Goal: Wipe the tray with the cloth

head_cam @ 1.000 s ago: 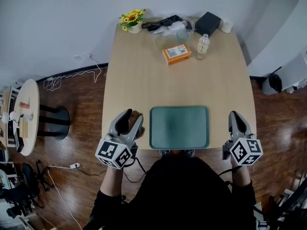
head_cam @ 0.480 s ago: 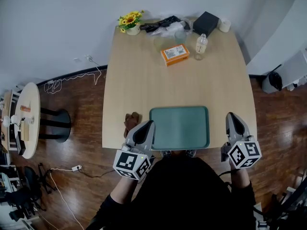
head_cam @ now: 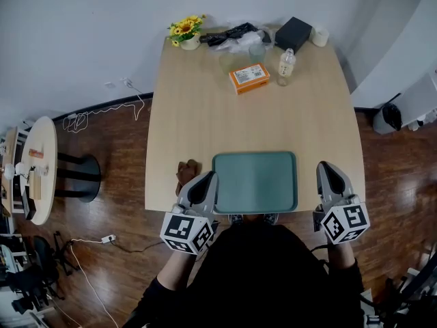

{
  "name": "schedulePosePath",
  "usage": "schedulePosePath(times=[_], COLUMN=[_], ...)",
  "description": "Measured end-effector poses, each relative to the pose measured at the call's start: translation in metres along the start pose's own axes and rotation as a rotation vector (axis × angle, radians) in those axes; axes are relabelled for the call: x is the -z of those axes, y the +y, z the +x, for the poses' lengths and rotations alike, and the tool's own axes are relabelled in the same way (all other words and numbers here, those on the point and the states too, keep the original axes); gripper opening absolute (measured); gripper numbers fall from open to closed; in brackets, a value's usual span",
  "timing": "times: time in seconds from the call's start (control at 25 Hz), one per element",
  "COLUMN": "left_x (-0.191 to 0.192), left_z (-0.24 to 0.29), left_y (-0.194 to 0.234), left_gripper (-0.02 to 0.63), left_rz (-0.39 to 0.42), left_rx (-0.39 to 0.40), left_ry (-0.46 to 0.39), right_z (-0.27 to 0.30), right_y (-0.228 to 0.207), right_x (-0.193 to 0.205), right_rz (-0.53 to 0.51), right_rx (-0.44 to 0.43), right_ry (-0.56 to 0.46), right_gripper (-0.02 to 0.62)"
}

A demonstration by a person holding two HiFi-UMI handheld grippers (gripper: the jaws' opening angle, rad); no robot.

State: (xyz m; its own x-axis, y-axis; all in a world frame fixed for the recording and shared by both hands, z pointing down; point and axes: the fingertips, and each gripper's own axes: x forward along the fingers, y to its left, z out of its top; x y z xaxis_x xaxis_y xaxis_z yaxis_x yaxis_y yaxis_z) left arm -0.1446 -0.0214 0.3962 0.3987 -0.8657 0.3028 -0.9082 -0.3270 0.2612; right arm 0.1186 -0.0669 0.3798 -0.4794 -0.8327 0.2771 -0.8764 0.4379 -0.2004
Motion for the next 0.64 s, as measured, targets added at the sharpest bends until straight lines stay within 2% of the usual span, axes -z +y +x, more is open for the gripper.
schedulePosePath(times=[0.64], left_x=[0.0050], left_z=[0.0020], left_y=[0.0024], left_gripper=[0.008], left_rz=[-0.004], left_rx=[-0.008], left_ry=[0.017], right_z=[0.0018], right_y=[-0.0012], right_x=[0.0003], right_rz=[-0.001], right_rx=[0.002], right_ry=[0.009], right_gripper=[0.000])
